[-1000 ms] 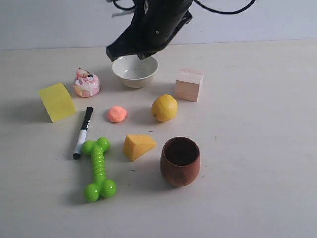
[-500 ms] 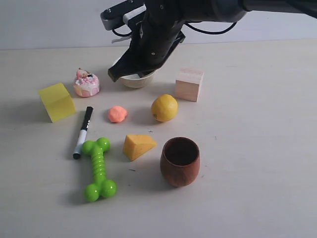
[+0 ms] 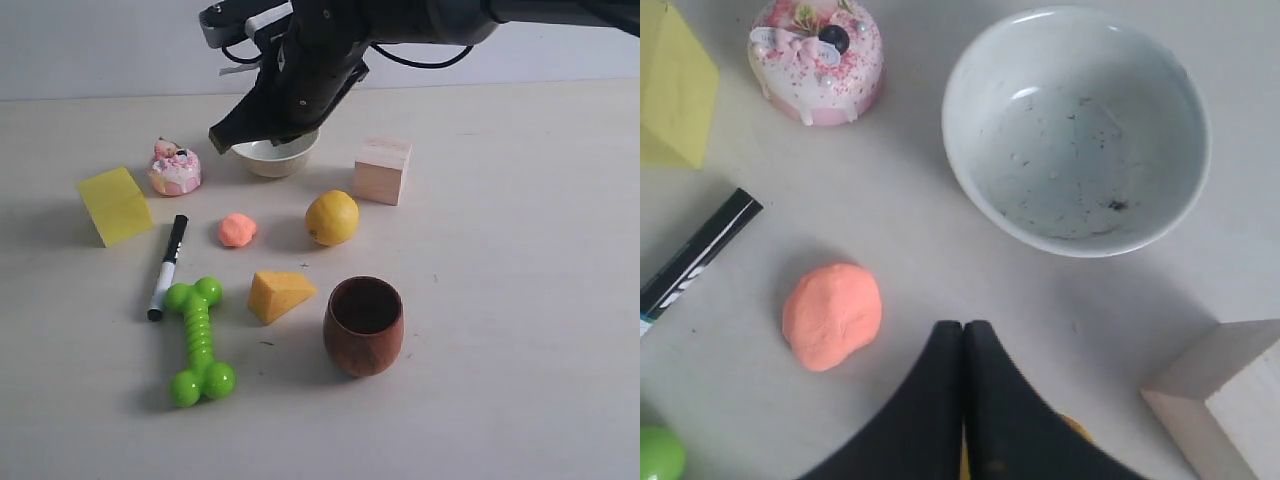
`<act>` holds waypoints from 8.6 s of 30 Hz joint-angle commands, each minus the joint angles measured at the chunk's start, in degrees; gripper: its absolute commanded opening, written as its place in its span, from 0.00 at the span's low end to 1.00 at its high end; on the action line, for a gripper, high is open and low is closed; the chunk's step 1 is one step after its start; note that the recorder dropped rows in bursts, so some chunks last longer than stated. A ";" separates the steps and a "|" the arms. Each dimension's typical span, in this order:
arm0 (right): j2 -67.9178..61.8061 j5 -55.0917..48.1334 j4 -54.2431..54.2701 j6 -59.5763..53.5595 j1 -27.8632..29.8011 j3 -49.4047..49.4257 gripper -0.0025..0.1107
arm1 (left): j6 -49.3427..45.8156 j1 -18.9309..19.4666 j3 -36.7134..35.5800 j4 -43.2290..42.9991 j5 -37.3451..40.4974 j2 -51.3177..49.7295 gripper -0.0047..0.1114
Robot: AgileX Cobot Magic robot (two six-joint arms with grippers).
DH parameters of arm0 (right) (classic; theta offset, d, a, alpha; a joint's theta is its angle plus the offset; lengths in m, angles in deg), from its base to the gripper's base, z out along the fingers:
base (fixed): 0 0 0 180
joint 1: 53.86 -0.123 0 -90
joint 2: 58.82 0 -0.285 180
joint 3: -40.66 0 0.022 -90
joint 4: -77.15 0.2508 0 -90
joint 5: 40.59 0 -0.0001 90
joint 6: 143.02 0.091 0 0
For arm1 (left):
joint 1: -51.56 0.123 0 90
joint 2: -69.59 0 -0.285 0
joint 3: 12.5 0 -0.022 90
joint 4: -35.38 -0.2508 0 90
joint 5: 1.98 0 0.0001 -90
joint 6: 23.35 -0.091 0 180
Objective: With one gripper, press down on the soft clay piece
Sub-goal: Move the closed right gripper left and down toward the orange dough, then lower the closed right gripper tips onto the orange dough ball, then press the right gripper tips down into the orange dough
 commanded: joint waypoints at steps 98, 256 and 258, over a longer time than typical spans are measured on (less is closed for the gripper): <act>-12.29 10.93 10.20 0.36 -3.32 -0.39 0.02 | -0.01 -0.31 0.15 0.19 -0.64 0.09 0.04; -19.68 1.47 8.35 -2.43 -3.32 -6.03 0.14 | -0.01 -0.31 0.15 0.19 -0.64 0.09 0.04; -19.68 1.32 8.63 -2.32 -3.32 -6.03 0.14 | -0.01 -0.31 0.15 0.19 -0.64 0.09 0.04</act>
